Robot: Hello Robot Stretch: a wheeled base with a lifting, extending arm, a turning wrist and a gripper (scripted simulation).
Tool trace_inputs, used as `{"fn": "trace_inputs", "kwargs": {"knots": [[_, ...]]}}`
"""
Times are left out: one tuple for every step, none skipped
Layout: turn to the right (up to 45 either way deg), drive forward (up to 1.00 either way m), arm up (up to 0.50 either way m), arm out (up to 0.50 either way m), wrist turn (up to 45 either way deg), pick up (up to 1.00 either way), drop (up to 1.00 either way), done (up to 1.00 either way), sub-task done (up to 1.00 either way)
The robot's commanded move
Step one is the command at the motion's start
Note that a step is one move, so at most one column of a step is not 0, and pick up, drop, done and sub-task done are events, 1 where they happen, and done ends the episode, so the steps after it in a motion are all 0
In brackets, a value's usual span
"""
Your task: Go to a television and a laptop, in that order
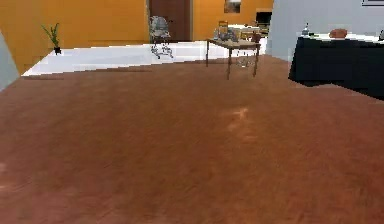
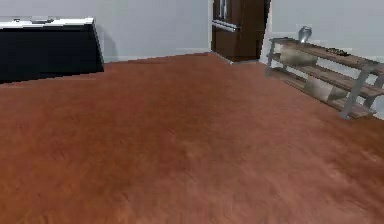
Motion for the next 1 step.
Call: {"fn": "trace_inputs", "kwargs": {"knots": [[0.0,1.0,0.0,0.0,0.0,0.0,0.0,0.0,0.0]]}}
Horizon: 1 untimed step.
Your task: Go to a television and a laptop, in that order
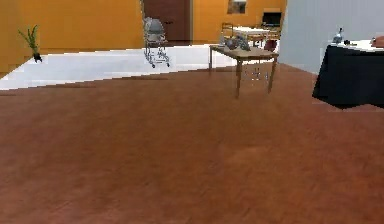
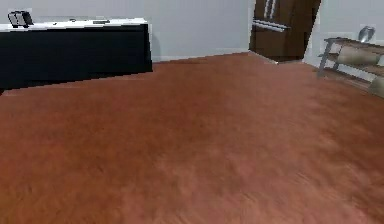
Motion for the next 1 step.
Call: {"fn": "trace_inputs", "kwargs": {"knots": [[0.0,1.0,0.0,0.0,0.0,0.0,0.0,0.0,0.0]]}}
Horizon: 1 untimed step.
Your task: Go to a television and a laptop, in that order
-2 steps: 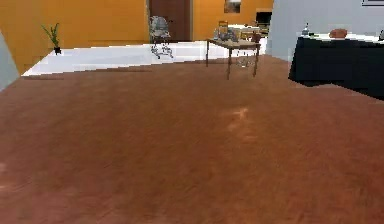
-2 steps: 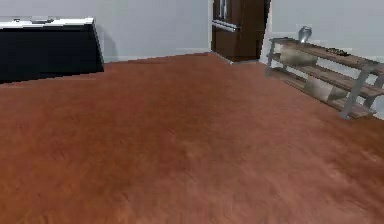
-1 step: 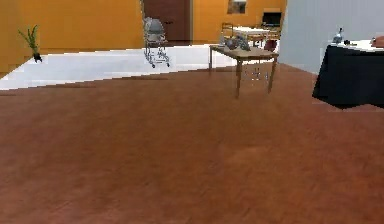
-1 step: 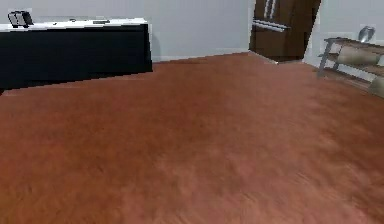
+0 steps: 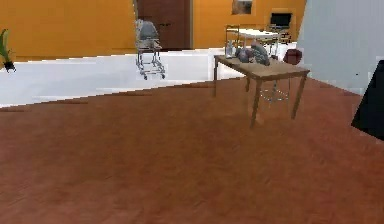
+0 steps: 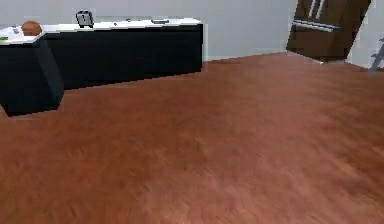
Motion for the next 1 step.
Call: {"fn": "trace_inputs", "kwargs": {"knots": [[0.0,1.0,0.0,0.0,0.0,0.0,0.0,0.0,0.0]]}}
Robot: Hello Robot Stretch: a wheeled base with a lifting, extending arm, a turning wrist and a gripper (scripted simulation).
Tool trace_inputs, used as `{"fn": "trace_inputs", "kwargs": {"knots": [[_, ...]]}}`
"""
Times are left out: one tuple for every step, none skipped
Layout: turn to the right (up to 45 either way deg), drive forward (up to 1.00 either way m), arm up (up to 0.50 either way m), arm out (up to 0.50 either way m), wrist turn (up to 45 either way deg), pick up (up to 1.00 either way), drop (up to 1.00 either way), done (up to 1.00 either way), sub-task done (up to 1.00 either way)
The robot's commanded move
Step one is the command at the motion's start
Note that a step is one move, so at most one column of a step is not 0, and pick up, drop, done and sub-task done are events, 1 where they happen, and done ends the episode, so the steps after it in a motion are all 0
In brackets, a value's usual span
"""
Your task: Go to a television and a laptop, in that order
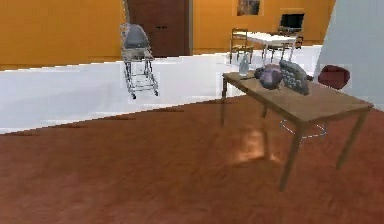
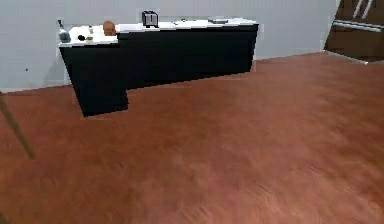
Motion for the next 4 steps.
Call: {"fn": "trace_inputs", "kwargs": {"knots": [[-3.0,0.0,0.0,0.0,0.0,0.0,0.0,0.0,0.0],[0.0,1.0,0.0,0.0,0.0,0.0,0.0,0.0,0.0],[0.0,1.0,0.0,0.0,0.0,0.0,0.0,0.0,0.0],[0.0,0.35,0.0,0.0,0.0,0.0,0.0,0.0,0.0]]}}
